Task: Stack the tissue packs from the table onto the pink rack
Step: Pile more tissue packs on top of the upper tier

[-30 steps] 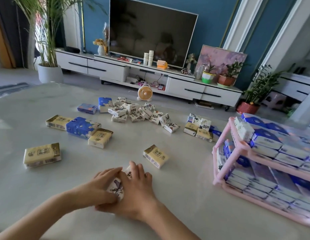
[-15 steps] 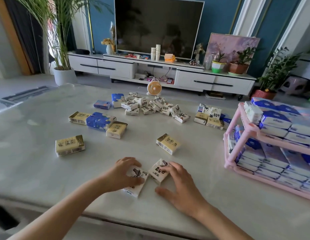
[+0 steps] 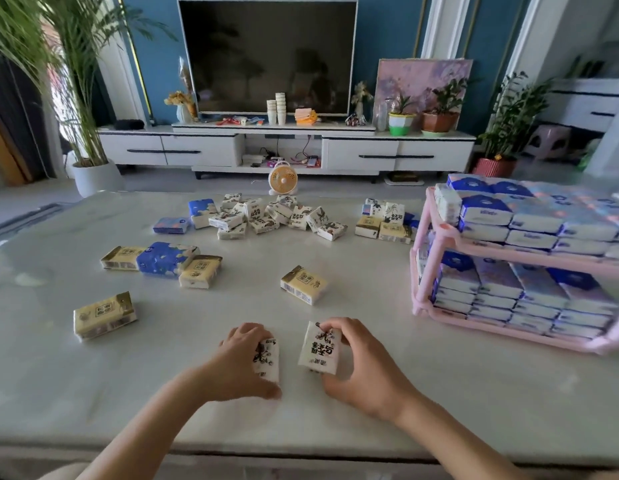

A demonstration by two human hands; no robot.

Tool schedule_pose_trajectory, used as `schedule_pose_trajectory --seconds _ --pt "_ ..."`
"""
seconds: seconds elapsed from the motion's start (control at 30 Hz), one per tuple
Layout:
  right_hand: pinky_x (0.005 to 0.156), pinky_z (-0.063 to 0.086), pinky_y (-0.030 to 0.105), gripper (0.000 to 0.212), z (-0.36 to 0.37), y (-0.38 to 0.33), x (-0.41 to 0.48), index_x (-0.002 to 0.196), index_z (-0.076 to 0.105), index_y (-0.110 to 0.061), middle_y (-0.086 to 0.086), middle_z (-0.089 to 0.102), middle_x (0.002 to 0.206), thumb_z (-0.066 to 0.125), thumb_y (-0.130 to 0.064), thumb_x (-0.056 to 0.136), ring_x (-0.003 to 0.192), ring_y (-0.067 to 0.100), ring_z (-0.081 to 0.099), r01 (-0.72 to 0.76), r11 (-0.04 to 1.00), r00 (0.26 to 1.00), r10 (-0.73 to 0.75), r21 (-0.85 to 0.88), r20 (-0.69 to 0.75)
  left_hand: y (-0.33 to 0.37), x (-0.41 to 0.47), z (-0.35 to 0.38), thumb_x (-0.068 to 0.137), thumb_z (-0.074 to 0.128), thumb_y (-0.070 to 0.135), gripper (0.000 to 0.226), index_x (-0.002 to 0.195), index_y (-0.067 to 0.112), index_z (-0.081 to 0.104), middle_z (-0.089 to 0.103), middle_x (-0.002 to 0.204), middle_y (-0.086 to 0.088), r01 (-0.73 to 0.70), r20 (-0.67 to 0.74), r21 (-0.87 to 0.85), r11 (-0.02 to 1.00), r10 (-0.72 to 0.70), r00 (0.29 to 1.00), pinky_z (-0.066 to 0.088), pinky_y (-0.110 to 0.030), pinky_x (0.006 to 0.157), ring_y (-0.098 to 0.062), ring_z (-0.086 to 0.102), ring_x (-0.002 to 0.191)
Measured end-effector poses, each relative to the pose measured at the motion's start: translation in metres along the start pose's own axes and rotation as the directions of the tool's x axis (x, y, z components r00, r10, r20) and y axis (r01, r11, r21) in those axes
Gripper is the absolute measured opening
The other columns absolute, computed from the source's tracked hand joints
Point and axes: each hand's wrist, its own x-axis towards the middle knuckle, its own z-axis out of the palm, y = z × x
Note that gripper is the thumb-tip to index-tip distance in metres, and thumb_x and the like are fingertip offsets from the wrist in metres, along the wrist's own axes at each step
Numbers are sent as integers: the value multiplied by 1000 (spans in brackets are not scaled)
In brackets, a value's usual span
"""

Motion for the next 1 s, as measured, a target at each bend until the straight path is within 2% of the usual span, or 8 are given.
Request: schedule_pose_trajectory --seconds 0.07,0.17,0.33,0.47,0.6,0.7,0.77,1.0 --pt "91 32 4 55 -27 2 -18 118 46 -30 -13 48 116 60 -34 65 109 -5 46 37 999 999 -37 -3 -20 24 3 8 17 63 77 115 120 32 36 35 116 22 -55 -131 -167 984 33 991 35 -12 89 -8 39 113" --pt "95 30 6 53 -78 4 -46 121 48 -26 -15 47 120 62 -27 69 114 -4 44 95 993 993 -99 -63 -69 58 6 11 25 73 75 95 110 44 42 43 112 28 -188 -321 -350 918 71 944 46 -22 83 -3 52 99" --pt "97 28 6 48 -173 -7 -84 116 50 -34 -22 46 124 64 -23 70 123 1 44 165 972 958 -197 -166 -206 130 20 -20 25 63 86 87 105 56 49 50 111 33 -420 -475 -293 859 251 843 46 -8 68 9 58 94" --pt "96 35 9 47 -247 -18 -82 114 52 -38 -19 48 127 63 -28 70 123 4 46 197 960 929 -248 -201 -275 198 54 -57 49 70 68 74 116 48 45 51 105 28 -551 -547 -196 811 376 748 42 0 65 13 56 90" --pt "97 38 12 53 -319 -9 -24 115 49 -33 -20 54 115 75 -16 72 113 -4 50 85 976 947 -142 -200 -288 264 108 -89 54 72 52 88 132 31 38 48 108 16 -551 -498 -43 834 460 735 47 -17 75 -6 51 100" --pt "104 38 28 60 -353 15 34 118 46 -23 -4 51 120 75 -1 71 115 13 51 -76 968 976 23 -239 -216 303 155 -98 66 75 37 72 130 18 47 55 116 4 -515 -329 1 857 486 810 42 -20 84 -11 51 106" --pt "103 36 26 69 -362 31 61 129 41 -18 7 46 131 74 1 72 121 21 47 -193 941 980 170 -278 -104 317 184 -97 71 75 32 67 129 12 50 56 125 -3 -484 -194 42 874 483 854 38 -27 94 -17 50 114" --pt "106 32 28 82 -365 69 92 142 29 -20 3 39 143 75 -10 75 131 17 36 -283 912 948 313 -297 57 321 230 -91 78 65 45 70 138 19 41 45 140 2 -413 14 234 880 421 907 32 -34 104 -19 42 127"
